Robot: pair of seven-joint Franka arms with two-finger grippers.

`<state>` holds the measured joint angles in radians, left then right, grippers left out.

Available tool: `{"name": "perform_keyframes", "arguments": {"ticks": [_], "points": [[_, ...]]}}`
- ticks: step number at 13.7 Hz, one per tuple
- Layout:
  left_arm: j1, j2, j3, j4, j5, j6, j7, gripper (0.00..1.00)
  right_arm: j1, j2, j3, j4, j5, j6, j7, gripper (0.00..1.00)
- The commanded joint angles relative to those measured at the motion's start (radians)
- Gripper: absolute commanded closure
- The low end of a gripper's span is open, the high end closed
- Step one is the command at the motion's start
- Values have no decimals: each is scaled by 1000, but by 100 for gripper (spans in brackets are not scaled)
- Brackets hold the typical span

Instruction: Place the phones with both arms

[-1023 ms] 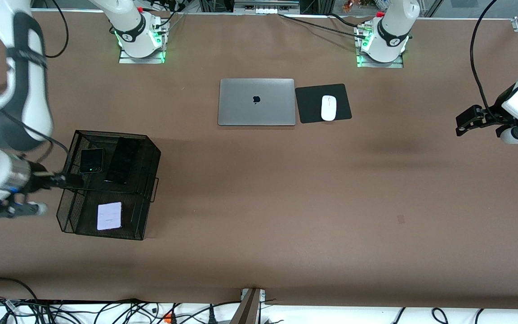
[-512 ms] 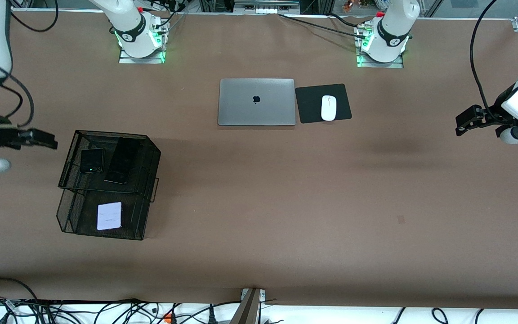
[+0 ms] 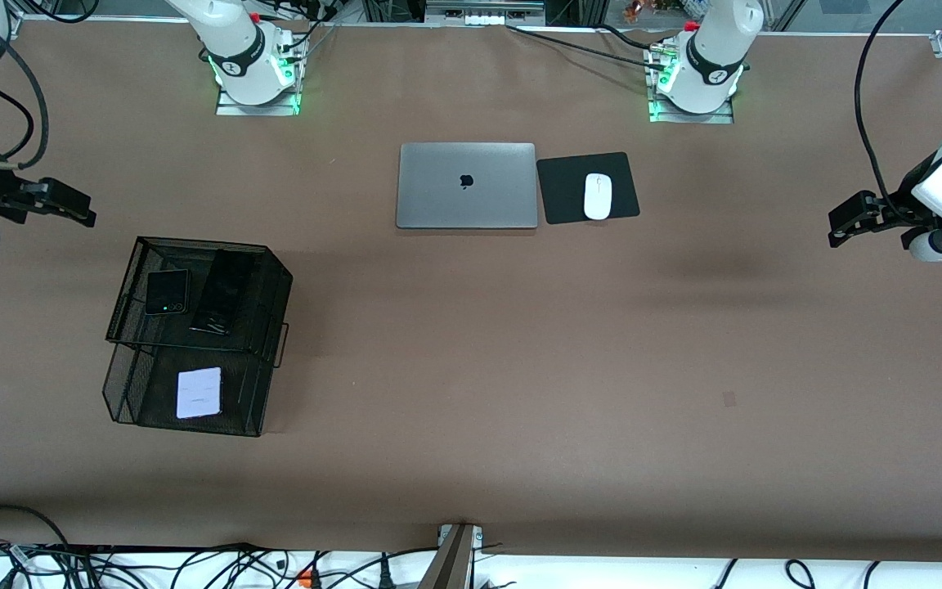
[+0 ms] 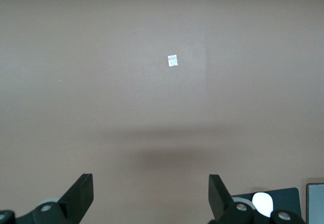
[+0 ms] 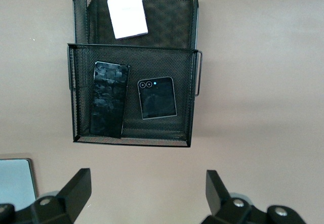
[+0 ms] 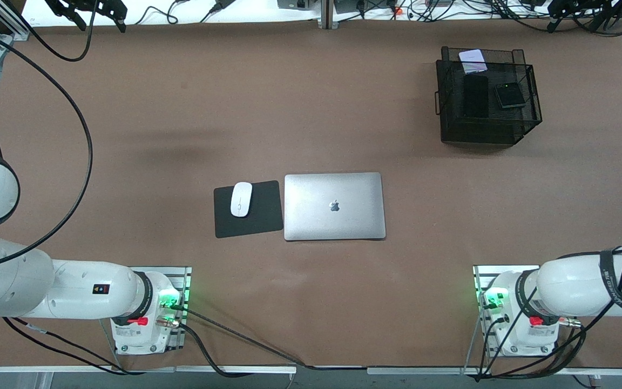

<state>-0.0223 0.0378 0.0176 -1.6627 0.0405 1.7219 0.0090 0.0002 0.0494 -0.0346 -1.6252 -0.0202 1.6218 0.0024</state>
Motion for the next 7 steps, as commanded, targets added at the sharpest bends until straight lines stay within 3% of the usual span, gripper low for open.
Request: {"name": "perform_keyframes", "arguments": {"ticks": [1, 7], "points": [[8, 13, -7, 32, -13, -27, 20, 0, -25, -14, 21, 1, -17, -26, 10, 0], [8, 13, -7, 32, -13, -28, 20, 0, -25, -13, 19, -1, -14, -43, 18, 0]]}}
